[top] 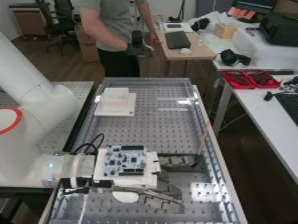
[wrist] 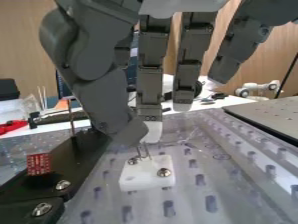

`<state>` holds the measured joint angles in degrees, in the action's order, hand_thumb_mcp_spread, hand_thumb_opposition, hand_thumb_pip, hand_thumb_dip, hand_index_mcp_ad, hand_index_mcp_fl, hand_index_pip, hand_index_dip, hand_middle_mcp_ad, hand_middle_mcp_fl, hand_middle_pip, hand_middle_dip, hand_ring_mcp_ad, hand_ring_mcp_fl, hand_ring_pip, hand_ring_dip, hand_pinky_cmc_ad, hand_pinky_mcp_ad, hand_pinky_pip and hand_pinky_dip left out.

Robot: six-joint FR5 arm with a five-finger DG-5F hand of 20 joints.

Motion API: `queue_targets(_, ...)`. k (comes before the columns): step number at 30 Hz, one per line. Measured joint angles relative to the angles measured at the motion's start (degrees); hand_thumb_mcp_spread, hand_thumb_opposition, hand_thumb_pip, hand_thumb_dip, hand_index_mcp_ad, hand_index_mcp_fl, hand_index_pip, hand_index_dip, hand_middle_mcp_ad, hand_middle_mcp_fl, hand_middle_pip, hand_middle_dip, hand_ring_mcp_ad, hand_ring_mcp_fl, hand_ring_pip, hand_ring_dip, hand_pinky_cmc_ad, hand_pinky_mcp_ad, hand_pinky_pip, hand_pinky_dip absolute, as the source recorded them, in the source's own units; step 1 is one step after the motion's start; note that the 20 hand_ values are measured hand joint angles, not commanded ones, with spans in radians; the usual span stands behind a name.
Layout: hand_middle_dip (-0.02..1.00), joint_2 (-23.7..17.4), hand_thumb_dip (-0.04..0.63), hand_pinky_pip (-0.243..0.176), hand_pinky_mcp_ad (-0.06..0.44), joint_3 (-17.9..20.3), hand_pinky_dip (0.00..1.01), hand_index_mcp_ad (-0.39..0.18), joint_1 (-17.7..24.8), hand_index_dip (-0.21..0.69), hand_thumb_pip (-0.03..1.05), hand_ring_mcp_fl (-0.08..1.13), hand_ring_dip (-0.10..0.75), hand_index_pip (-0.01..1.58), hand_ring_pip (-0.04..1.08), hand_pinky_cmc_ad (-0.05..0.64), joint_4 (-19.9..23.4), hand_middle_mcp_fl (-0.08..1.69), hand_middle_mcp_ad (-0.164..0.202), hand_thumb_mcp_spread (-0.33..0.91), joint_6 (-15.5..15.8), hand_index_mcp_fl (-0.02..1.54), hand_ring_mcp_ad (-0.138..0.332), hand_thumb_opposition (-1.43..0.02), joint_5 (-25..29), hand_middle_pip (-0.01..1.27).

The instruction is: Grab the paper clip and place it in the clear container

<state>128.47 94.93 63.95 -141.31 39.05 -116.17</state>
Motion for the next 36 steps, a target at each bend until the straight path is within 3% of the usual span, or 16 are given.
queue_targets(25, 0.73, 0.2, 0.305, 0.065, 0.23, -0.1, 0.2, -0.171, 0.3, -0.183, 0.69, 0.49, 0.513, 0.11, 0.11, 0.463, -0.1, 0.69, -0.113, 0.64, -0.2, 0.21, 0.026, -0.92, 0.4, 0.74)
queue_targets(28, 0.73, 0.2, 0.307, 0.065, 0.234, 0.0, 0.2, -0.171, 0.3, -0.183, 0.69, 0.49, 0.511, 0.11, 0.11, 0.459, 0.0, 0.76, -0.117, 0.66, -0.3, 0.21, 0.03, -0.94, 0.5, 0.82)
queue_targets(36, 0.73, 0.2, 0.297, 0.065, 0.234, 0.3, 0.2, -0.171, 0.2, -0.183, 0.68, 0.53, 0.511, 0.11, 0.11, 0.459, 0.6, 0.76, -0.119, 0.68, -0.8, 0.23, 0.031, -0.99, 0.9, 0.83)
